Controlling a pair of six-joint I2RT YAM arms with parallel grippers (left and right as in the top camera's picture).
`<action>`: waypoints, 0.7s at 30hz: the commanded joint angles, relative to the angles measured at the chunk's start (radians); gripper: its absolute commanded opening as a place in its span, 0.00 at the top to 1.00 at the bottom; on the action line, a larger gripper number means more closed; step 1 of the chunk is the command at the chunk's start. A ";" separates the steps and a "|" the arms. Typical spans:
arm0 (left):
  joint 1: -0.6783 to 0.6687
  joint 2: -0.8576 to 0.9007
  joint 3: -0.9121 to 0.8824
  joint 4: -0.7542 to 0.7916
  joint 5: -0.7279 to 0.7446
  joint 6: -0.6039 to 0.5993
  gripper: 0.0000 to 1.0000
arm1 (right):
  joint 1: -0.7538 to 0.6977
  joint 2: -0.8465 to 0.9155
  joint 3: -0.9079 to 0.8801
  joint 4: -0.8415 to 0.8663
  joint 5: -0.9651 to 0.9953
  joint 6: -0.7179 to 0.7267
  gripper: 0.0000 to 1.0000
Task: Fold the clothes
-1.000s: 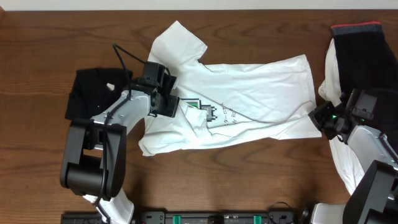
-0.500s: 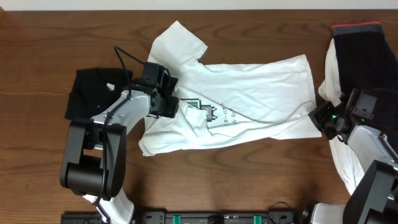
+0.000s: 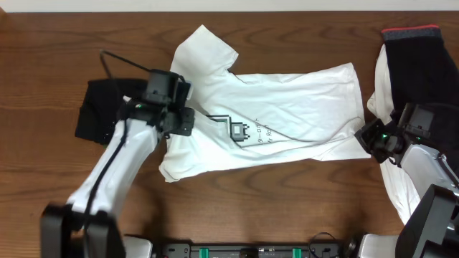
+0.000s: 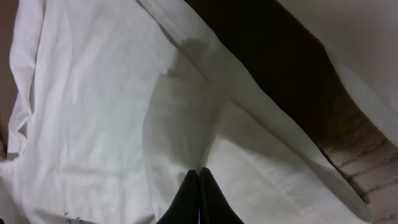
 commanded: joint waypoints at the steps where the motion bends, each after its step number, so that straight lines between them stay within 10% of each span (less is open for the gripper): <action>1: 0.000 -0.079 0.022 -0.041 -0.056 -0.023 0.94 | 0.013 0.006 0.018 -0.003 -0.022 -0.068 0.99; 21: 0.000 -0.216 0.022 -0.010 -0.192 0.016 0.94 | 0.013 0.006 0.019 0.114 -0.160 -0.219 0.99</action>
